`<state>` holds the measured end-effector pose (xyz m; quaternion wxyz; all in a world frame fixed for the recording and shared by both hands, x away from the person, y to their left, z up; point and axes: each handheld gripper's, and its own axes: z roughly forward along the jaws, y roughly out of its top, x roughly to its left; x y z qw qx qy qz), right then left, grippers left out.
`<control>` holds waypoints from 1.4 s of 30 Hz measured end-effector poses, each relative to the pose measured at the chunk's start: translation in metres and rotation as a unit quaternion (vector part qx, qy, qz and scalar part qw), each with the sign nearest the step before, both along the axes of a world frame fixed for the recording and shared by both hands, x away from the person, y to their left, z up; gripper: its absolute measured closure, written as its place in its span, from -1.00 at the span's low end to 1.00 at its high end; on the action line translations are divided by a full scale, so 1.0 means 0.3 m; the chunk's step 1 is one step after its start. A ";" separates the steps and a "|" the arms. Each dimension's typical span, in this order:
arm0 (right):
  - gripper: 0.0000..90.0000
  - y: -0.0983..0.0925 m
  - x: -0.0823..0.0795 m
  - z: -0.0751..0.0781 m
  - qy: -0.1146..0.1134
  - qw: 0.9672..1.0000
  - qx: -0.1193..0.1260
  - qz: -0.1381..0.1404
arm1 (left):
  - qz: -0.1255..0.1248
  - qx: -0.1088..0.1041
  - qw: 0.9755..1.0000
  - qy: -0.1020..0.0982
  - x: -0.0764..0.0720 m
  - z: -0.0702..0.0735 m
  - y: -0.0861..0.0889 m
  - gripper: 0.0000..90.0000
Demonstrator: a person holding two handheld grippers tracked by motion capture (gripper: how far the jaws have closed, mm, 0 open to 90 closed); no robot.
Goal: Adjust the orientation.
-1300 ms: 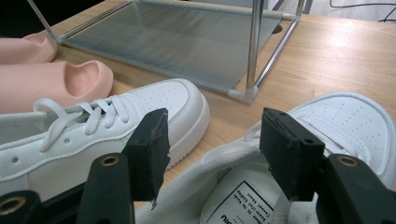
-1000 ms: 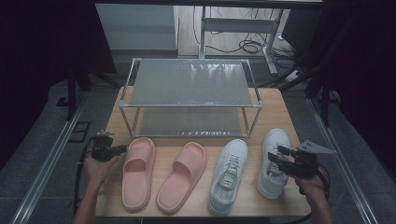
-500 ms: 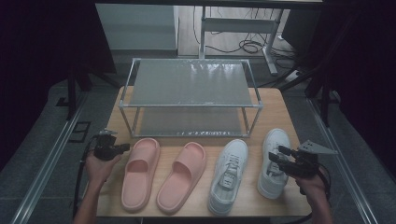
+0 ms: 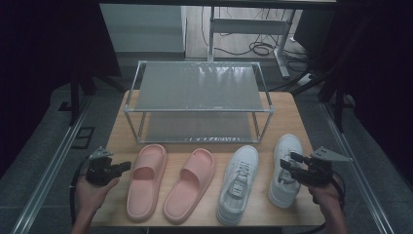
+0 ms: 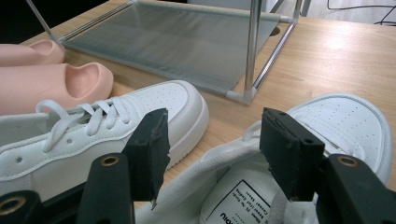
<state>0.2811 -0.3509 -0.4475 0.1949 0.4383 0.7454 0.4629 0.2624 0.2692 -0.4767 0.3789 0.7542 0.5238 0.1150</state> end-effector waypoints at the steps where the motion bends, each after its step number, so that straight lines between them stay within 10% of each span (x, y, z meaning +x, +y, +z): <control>1: -0.05 -0.001 0.000 0.000 0.000 1.000 0.000 -0.001 | -0.002 0.001 1.000 -0.001 -0.010 0.001 -0.003 1.00; 12: -0.05 0.000 -0.001 -0.001 0.001 1.000 -0.001 0.000 | -0.026 -0.010 1.000 -0.001 -0.096 -0.022 -0.058 1.00; 42: -0.05 -0.002 0.001 -0.005 0.001 1.000 -0.001 -0.001 | -0.006 0.014 1.000 0.014 -0.052 -0.078 -0.064 1.00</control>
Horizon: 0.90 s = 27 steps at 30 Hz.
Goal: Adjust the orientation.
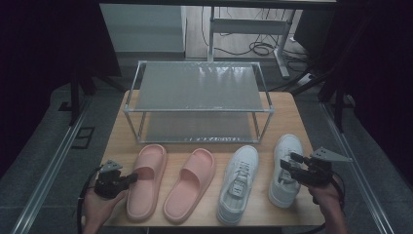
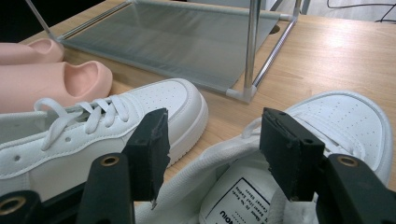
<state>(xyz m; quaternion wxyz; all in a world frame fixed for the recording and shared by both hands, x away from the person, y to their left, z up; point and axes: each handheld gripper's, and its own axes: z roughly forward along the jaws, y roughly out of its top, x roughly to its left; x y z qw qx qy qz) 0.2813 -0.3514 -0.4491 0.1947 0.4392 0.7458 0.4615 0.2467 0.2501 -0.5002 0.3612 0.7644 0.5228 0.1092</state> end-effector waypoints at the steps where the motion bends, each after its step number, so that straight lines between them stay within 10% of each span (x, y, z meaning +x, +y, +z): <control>1: -0.05 0.000 0.000 0.000 0.000 1.000 0.000 0.000 | 0.000 0.000 1.000 0.000 0.000 0.000 0.000 1.00; 14: -0.05 -0.001 0.000 -0.001 0.001 1.000 0.001 0.001 | -0.071 -0.014 0.997 -0.012 -0.045 0.046 -0.145 1.00; 27: -0.05 -0.007 0.002 -0.002 0.002 1.000 0.003 -0.003 | -0.090 0.007 0.995 0.028 -0.022 -0.034 -0.219 1.00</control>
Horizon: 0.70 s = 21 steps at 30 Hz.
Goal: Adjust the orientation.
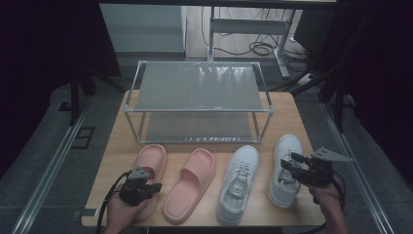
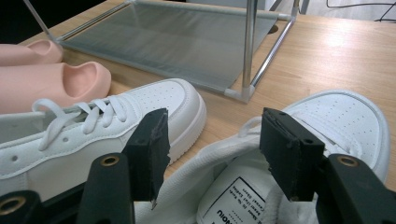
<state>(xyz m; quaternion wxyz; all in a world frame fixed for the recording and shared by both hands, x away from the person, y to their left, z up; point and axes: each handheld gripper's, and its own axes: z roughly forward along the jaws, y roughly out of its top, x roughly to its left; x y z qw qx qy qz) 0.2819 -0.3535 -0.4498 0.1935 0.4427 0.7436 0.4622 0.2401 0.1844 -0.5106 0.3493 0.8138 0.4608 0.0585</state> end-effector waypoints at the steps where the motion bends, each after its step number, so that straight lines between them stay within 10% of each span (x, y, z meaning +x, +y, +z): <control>1: -0.05 0.001 0.000 -0.001 -0.001 1.000 -0.001 0.000 | 0.001 -0.003 1.000 0.001 -0.002 -0.002 0.003 1.00; 21: -0.05 0.009 -0.006 0.003 -0.002 1.000 -0.003 0.004 | 0.035 -0.001 0.999 -0.013 -0.048 0.014 0.106 0.97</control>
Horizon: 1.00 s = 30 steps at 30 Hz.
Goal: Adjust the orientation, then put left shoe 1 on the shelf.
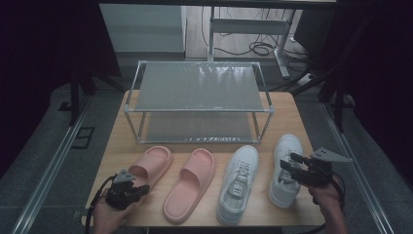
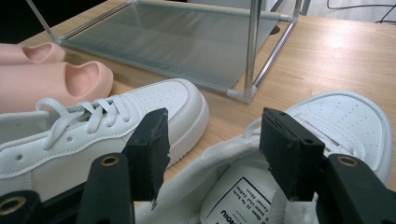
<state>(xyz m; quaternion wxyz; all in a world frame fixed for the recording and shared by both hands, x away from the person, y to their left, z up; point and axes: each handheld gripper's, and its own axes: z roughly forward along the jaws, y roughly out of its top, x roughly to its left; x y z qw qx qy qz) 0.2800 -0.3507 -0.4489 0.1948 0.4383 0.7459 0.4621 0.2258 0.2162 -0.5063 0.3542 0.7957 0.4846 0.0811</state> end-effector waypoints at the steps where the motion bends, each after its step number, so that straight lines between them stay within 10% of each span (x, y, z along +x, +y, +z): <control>1: -0.05 0.000 0.000 0.000 0.000 1.000 0.000 0.000 | 0.001 -0.003 1.000 -0.007 -0.002 0.007 0.000 0.97; 7: -0.05 -0.002 -0.002 0.001 -0.001 1.000 0.001 -0.001 | 0.015 -0.024 0.999 -0.026 -0.005 0.034 0.022 0.81; 14: -0.05 0.004 0.001 0.002 -0.001 1.000 -0.001 0.003 | 0.031 -0.044 0.998 -0.028 0.000 0.042 0.043 0.17; 30: -0.05 0.008 -0.003 0.010 -0.005 1.000 0.002 0.006 | 0.034 -0.025 0.999 -0.017 0.071 0.019 -0.002 0.24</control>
